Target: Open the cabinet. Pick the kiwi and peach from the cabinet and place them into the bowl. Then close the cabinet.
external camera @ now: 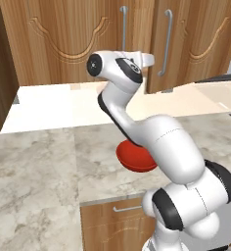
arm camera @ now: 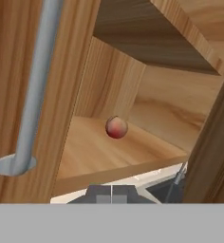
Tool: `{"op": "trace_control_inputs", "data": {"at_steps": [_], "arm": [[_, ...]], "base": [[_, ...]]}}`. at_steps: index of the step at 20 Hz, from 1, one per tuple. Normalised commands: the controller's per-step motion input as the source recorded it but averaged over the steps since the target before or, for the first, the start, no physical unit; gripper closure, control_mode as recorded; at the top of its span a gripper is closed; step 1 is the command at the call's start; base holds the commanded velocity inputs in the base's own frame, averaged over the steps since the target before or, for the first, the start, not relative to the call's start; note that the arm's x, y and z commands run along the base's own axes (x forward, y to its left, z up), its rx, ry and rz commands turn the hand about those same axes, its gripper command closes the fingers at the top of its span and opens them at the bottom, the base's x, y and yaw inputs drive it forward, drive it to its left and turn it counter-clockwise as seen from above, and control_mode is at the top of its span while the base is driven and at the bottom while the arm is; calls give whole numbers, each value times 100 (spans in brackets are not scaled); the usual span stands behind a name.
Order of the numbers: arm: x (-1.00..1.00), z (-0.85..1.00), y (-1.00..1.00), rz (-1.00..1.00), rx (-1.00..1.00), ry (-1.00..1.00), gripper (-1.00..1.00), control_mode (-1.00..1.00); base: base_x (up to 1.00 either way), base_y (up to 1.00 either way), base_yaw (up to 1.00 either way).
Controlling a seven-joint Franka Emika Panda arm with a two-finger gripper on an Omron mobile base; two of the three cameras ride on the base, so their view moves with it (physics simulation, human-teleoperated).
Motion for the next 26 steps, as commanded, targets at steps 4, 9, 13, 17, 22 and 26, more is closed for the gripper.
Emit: {"op": "trace_control_inputs", "data": {"at_steps": [4, 9, 13, 17, 22, 26], "arm": [[18, 0, -27, -8, -2, 0, 100, -100], [1, 0, -50, -13, -3, 2, 100, -100], [-5, 0, -64, -16, -4, 3, 100, -100], [-27, 0, -69, -17, -5, 0, 100, -100], [-50, 0, -75, -19, -4, 0, 100, -100], [-81, 0, -75, -19, -3, 0, 100, -100]], "base": [[0, 0, 0], [0, 0, 0], [0, 0, 0], [0, 0, 0], [0, 0, 0], [0, 0, 0]]}}
